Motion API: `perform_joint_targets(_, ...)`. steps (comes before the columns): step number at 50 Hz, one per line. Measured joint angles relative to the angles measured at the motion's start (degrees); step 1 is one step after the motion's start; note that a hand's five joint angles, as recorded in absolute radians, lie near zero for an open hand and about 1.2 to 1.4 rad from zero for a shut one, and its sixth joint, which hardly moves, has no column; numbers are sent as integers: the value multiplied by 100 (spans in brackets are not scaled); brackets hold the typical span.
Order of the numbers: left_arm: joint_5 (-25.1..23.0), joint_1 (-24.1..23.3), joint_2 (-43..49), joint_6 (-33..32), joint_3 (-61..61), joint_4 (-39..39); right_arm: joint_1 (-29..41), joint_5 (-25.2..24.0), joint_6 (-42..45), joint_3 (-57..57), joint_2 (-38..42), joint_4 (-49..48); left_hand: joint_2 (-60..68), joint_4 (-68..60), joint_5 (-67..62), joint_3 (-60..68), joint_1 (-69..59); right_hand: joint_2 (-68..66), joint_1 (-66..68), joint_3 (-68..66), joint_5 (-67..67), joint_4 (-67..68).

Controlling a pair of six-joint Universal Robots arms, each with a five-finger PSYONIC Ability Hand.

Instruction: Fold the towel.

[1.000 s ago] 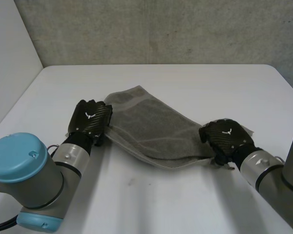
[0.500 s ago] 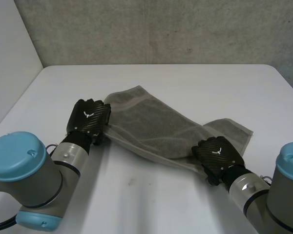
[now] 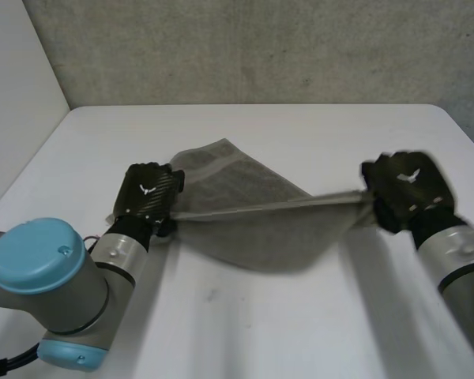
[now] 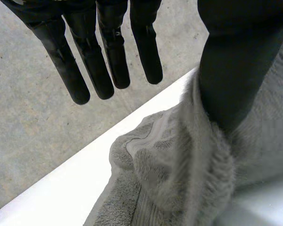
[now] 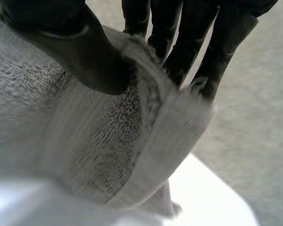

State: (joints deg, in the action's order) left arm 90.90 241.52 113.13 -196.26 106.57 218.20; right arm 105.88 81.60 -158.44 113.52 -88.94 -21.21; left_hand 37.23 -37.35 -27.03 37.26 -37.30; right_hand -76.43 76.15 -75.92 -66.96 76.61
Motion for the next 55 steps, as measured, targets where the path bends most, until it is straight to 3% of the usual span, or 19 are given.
perform_joint_targets(12, -10, 6, 666, 0, -323, 393, -1086, -667, -44, -201, -381, 508, -307, 314, 309, -309, 295, -8, 1, -52, 0, 0)
perform_joint_targets(29, -20, 10, 685, -21, -283, 261, -1711, -699, -205, -475, -343, 662, -293, 309, 268, -296, 289, -8, 3, -52, 0, 0)
perform_joint_targets(37, -109, 211, 410, -24, -279, -616, -1718, -726, -188, -438, -270, 655, -378, 384, 375, -382, 373, -8, 5, -52, 0, 0)
perform_joint_targets(45, -739, 468, 203, -12, -329, -1797, -1699, -761, -174, -408, -117, 650, -359, 376, 329, -371, 359, -8, 6, -52, 0, 0)
perform_joint_targets(55, -929, 480, 396, -3, -386, -1598, -1663, -761, -156, -384, -2, 646, -344, 363, 309, -348, 354, -8, 7, -52, -1, 0)
